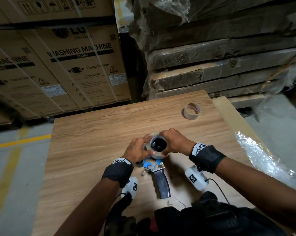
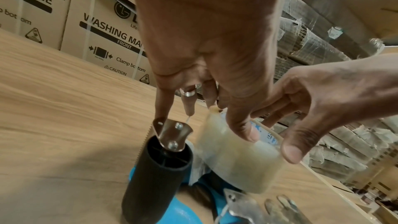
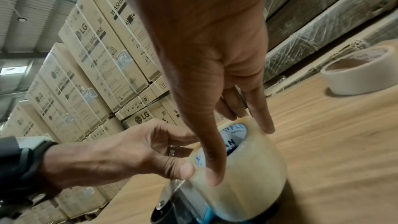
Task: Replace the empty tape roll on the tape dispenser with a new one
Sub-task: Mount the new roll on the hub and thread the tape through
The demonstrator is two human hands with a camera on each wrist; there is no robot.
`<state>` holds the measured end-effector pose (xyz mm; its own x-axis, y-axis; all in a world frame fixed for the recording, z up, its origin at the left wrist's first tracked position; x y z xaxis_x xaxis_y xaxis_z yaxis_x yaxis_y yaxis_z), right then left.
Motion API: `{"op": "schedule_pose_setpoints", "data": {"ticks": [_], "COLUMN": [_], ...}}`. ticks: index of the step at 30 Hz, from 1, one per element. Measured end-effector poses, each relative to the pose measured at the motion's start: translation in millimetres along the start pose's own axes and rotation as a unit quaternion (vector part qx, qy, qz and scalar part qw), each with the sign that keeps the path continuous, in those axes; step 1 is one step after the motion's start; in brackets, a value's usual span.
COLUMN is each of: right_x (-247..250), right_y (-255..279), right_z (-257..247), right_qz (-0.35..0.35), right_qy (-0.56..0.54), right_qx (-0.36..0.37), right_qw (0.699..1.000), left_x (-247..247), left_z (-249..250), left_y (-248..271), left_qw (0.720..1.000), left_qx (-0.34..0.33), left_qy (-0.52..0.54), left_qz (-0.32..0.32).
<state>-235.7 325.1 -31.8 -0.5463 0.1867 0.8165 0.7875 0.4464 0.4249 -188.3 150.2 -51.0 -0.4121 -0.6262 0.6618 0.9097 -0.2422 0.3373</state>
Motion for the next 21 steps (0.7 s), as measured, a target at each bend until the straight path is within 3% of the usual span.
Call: {"op": "schedule_pose_setpoints", "data": {"ticks": [9,21], "right_x": [-8.8,-15.1], "right_y": [15.4,9.6], "right_z": [9.0,14.4], "right_qz": [0.037,0.031], "right_qy": [-0.104,-0.112], "right_qx": [0.037,0.029], "right_qw": [0.993,0.993], "left_x": [-25.1,-19.5], "left_z": [-2.9,2.9], "left_y": [-0.4,-1.9], "left_qw": [1.000,0.999], "left_qx": [-0.025,-0.027], "left_qy": [0.007,-0.001], "left_qz": [-0.007,-0.029]}}
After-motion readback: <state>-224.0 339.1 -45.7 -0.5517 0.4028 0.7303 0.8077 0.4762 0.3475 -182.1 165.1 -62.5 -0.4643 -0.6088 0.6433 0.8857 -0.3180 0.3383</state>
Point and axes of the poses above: each hand's wrist, its own y-axis away from the middle knuckle, its own x-axis out of the back of the hand, z = x × y, the point moved 3 cm from there along -y, towards the middle knuckle, and after that the axes turned 4 degrees about -z, right-handed, at the moved point
